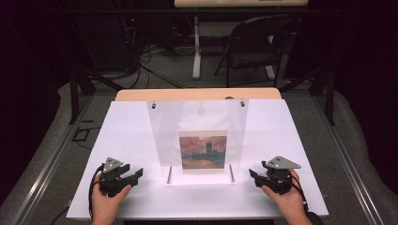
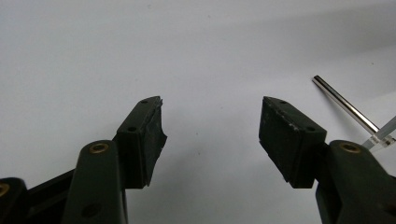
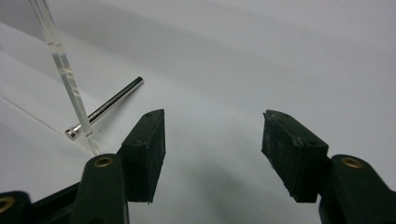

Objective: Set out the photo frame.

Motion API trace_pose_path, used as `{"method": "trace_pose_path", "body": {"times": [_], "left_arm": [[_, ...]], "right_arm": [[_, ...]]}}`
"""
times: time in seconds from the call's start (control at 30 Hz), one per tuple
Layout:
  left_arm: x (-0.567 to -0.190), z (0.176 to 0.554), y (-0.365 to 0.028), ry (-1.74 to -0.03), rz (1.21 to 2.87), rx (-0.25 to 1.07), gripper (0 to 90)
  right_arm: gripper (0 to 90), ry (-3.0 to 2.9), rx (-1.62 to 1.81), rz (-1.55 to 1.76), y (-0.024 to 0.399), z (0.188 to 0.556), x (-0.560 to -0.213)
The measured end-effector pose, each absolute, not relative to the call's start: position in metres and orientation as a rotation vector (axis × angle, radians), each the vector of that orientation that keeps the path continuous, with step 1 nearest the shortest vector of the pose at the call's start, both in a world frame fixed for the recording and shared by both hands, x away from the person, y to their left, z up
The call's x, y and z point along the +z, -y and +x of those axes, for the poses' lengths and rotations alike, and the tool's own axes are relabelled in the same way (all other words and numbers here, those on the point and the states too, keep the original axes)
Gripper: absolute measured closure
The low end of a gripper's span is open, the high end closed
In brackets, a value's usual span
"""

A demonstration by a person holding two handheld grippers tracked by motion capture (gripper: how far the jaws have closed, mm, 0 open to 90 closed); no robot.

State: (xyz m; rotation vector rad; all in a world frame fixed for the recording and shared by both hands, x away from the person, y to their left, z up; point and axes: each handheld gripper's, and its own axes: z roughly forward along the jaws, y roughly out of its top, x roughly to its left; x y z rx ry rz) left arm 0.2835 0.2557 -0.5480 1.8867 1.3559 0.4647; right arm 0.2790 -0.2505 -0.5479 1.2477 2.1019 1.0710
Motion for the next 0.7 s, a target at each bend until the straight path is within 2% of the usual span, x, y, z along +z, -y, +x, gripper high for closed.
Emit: {"method": "trace_pose_path", "body": {"times": [0.7], "left_arm": [[-0.5490, 0.2844, -0.2561, -1.374, 1.863, 0.457, 39.6]], "right_arm": [[39.2, -2.081, 1.070, 1.277, 0.2541, 0.2803, -0.5481]]}}
